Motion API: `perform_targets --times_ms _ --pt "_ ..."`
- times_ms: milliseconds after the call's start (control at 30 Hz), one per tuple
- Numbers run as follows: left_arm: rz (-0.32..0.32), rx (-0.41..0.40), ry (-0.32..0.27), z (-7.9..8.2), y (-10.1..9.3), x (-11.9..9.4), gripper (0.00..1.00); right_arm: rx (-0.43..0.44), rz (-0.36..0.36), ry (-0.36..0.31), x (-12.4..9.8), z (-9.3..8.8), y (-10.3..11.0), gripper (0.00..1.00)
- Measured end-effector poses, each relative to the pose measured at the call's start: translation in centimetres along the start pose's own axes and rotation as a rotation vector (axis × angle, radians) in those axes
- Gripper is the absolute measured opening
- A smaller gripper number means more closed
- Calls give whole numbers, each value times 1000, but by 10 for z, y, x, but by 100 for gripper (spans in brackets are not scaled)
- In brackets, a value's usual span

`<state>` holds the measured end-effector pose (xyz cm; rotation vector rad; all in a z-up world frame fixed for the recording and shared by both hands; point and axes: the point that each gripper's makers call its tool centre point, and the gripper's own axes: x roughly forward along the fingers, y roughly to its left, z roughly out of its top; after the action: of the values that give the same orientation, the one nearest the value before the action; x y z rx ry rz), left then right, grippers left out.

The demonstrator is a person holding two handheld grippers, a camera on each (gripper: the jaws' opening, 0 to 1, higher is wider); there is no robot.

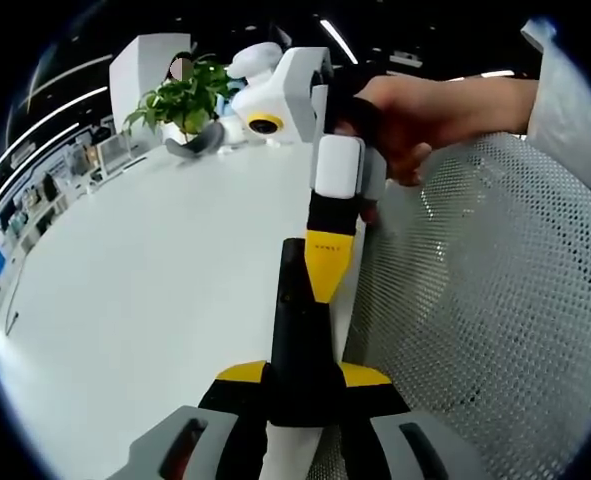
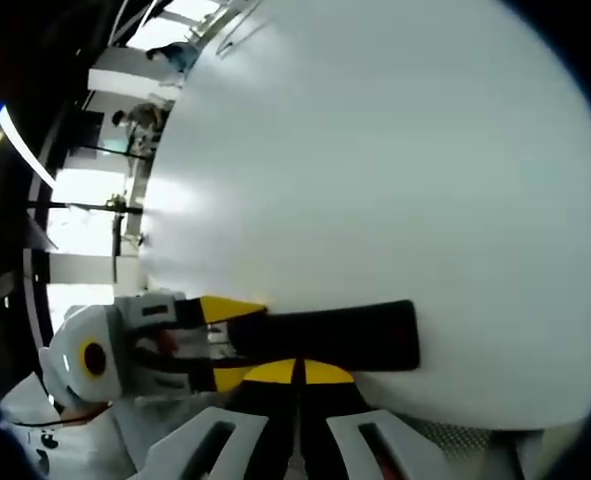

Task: Press the specified remote control buttons in sequence, fully releasing each button before pressing the next.

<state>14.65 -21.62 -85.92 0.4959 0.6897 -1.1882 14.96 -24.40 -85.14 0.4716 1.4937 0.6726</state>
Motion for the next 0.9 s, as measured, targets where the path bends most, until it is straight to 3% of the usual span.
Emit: perform_targets --times_ms 200,367,600,733,900 --pt "5 -4 9 0 0 0 26 -8 17 -24 0 5 3 0" --pt "6 -5 10 -1 0 0 26 -63 45 -64 2 12 13 0" --pt "3 -3 10 0 0 0 26 -123 43 -47 7 10 19 0" --pt "-1 4 7 0 0 0 25 -141 -10 -48 8 11 10 0" --pt "-2 4 5 0 0 0 25 -112 17 -50 8 11 10 0"
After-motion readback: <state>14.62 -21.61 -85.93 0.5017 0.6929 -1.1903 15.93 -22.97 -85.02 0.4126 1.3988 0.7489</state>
